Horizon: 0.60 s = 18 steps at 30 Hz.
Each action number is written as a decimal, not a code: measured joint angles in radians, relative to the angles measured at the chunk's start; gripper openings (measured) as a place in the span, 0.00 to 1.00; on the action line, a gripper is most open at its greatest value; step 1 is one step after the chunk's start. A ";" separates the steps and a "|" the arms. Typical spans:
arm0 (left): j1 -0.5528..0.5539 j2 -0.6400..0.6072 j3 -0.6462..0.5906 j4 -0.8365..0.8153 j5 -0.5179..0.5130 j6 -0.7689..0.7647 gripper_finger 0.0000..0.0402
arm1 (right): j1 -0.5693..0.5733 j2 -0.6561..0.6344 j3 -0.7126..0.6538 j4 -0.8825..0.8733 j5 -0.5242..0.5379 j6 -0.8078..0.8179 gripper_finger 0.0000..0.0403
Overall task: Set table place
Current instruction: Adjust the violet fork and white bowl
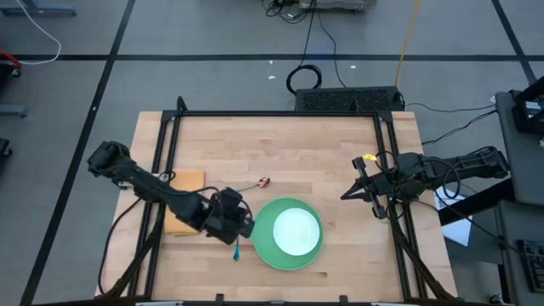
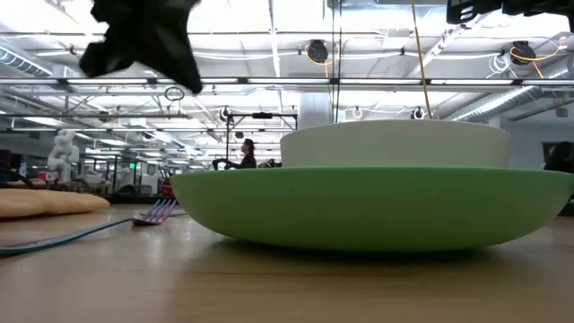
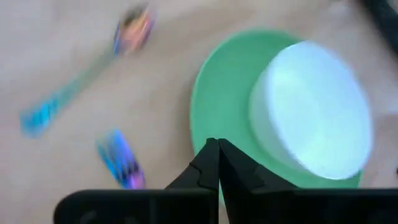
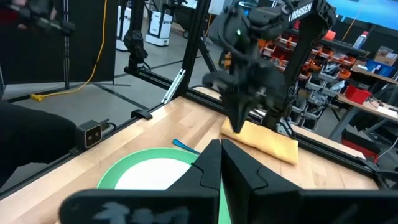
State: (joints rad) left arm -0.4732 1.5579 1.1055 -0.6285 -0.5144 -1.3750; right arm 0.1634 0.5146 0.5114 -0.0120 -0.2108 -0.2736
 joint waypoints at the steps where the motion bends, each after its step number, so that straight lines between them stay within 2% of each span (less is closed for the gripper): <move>1: -0.015 -0.012 0.001 0.006 -0.045 0.073 0.02 | 0.000 0.000 0.000 0.000 0.000 0.000 0.00; 6: -0.116 -0.066 0.001 0.035 -0.283 0.414 0.01 | 0.000 0.008 0.000 0.008 0.000 0.046 0.00; 10: -0.195 -0.092 0.001 0.045 -0.462 0.604 0.01 | 0.000 0.020 0.000 0.038 0.000 0.093 0.00; 13: -0.257 -0.102 0.001 0.057 -0.534 0.749 0.01 | 0.000 0.036 0.000 0.054 0.000 0.101 0.00; 18: -0.347 -0.102 0.001 0.131 -0.550 1.005 0.01 | 0.000 0.074 -0.007 0.071 0.000 0.096 0.00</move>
State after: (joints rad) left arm -0.8198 1.4559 1.1061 -0.4979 -1.0643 -0.3696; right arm 0.1634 0.5887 0.5047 0.0592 -0.2104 -0.1777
